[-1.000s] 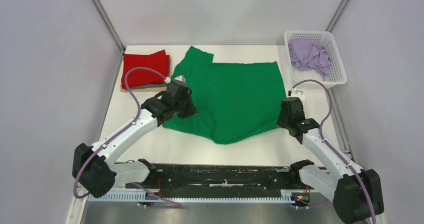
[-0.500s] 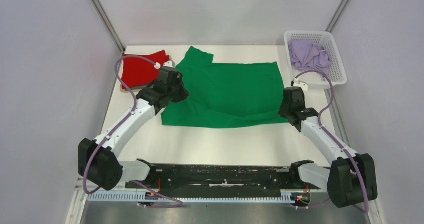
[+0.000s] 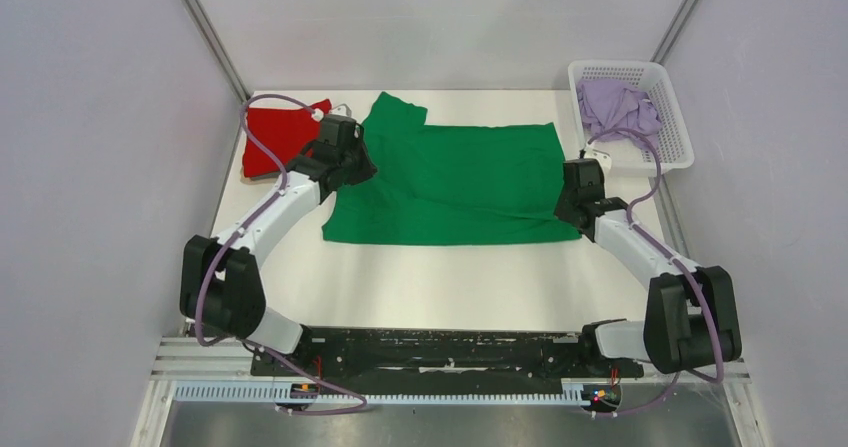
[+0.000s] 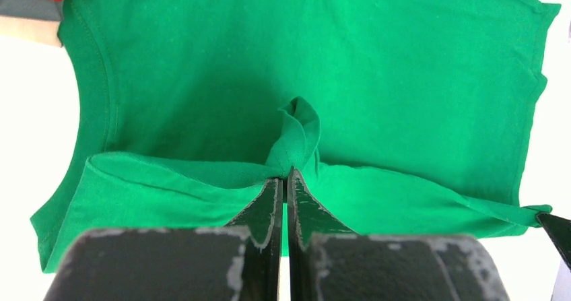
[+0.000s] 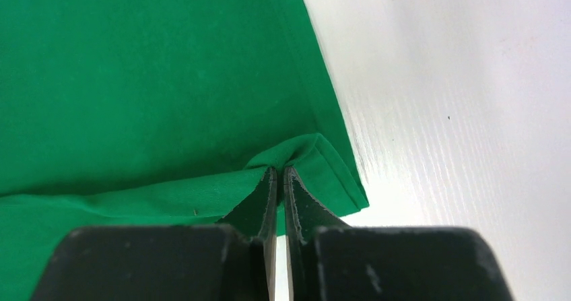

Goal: Fold and stack the t-shirts
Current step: Fold the flattened tshirt in 1/3 of the way

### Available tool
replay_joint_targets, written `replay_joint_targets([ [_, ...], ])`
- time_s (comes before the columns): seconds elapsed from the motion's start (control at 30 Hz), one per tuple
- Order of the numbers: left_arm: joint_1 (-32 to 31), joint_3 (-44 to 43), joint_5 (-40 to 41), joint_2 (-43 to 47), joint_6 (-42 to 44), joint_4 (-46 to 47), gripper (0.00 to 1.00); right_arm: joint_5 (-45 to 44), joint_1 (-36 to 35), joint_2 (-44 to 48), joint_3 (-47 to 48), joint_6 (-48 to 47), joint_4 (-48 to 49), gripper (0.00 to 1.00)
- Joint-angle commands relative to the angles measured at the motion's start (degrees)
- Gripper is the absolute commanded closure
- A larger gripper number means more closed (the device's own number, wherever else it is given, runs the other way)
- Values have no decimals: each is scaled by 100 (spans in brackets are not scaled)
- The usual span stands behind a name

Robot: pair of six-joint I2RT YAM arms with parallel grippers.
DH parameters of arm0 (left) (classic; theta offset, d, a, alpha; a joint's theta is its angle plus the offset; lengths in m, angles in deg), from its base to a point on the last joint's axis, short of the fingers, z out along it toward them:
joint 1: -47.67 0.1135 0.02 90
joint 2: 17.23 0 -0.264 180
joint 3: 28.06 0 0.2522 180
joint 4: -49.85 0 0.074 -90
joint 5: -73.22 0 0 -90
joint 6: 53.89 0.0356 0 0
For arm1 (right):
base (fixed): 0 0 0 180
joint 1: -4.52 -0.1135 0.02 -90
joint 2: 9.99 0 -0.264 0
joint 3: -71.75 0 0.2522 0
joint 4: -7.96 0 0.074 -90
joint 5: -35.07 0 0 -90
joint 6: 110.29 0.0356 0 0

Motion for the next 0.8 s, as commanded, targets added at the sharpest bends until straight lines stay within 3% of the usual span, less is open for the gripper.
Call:
replay_joint_targets([
  [0.0, 140, -385, -251, -394, 317, 471, 98, -158, 64, -278, 341, 9, 306, 96],
  [0.17, 228, -686, -346, -919, 386, 598, 98, -239, 77, -517, 308, 82, 599, 90],
  [0.23, 271, -873, -292, -1202, 403, 593, 90, -373, 131, -679, 338, 118, 807, 79],
  [0.3, 361, -1348, -195, -1545, 438, 283, 71, -402, 222, -926, 600, 85, 779, 73],
  [0.37, 463, -1897, 128, -1836, 289, -298, 58, -370, 270, -1088, 929, -61, 624, 64],
  [0.4, 509, -2098, 198, -1909, 269, -513, 37, -340, 278, -1106, 1059, -192, 549, 52],
  [0.43, 530, -2255, 266, -1907, 263, -618, 4, -323, 271, -1091, 1168, -247, 479, 45],
  [0.5, 531, -2360, 397, -1776, 277, -620, 0, -313, 271, -946, 1154, -311, 479, 6],
  [0.63, 531, -2238, 186, -1394, 246, -583, 0, 18, 272, -474, 689, -339, 644, 2],
  [0.77, 522, -1541, -539, -1102, 13, -374, 0, 1290, 262, 116, -189, -383, 1480, 2],
])
